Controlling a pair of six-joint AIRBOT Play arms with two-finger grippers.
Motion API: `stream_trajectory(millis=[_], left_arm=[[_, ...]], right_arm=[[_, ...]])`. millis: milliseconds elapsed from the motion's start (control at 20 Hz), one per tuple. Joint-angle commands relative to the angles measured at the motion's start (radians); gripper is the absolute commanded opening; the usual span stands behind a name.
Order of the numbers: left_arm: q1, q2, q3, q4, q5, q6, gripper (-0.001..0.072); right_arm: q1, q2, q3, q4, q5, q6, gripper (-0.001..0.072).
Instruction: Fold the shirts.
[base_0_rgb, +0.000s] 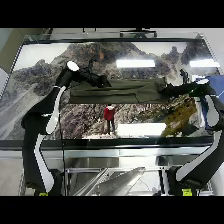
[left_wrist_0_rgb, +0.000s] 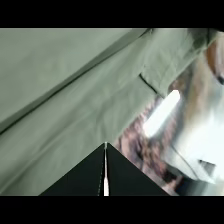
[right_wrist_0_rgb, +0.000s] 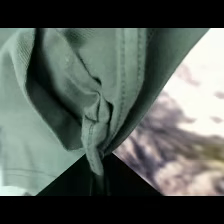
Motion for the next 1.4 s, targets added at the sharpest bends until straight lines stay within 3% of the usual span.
stream_trajectory(millis=[0, 400, 550, 700, 850, 950, 1050, 1200, 1250, 1300, 1350], left_arm=[[-0.082, -0.030, 0.001, 0.091, 0.127, -0.065, 0.0000], [-0.158, -0.180, 0.055, 0.070, 0.211, -0.276, 0.0000], [-0.145, -0.175, 0.055, -0.117, 0.192, -0.244, 0.0000], [-0.070, -0.079, 0.055, -0.370, -0.027, -0.098, 0.0000], [0.059, 0.079, 0.054, -0.539, -0.281, -0.060, 0.0000], [0.152, 0.198, 0.052, -0.552, -0.346, -0.043, 0.0000], [0.239, 0.304, 0.052, -0.539, -0.356, -0.016, 0.0000], [0.333, 0.414, 0.052, -0.538, -0.365, 0.032, 0.0001], [0.355, 0.436, 0.052, -0.538, -0.370, 0.034, 0.0001], [0.371, 0.454, 0.046, -0.539, -0.374, 0.039, 0.0000], [0.383, 0.480, 0.013, -0.539, -0.372, 0.049, 0.0000]], right_arm=[[0.004, 0.049, 0.002, 0.102, 0.056, 0.008, 0.0018], [0.061, 0.372, 0.002, 0.333, 0.122, 0.008, 0.0018], [0.107, 0.402, 0.002, 0.333, 0.120, 0.009, 0.0018], [0.185, 0.400, 0.002, 0.330, 0.049, 0.024, 0.0018], [0.371, 0.395, 0.002, 0.341, -0.177, 0.014, 0.0019], [0.548, 0.362, 0.002, 0.359, -0.400, -0.040, 0.0019], [0.733, 0.289, 0.002, 0.465, -0.630, -0.167, 0.0019], [0.978, 0.132, 0.006, 0.760, -0.934, -0.428, 0.0028], [1.039, 0.069, 0.026, 0.866, -0.961, -0.509, 0.0232], [1.081, 0.016, 0.051, 0.938, -0.951, -0.569, 0.0568], [1.109, -0.023, 0.076, 0.987, -0.933, -0.588, 0.0682]])
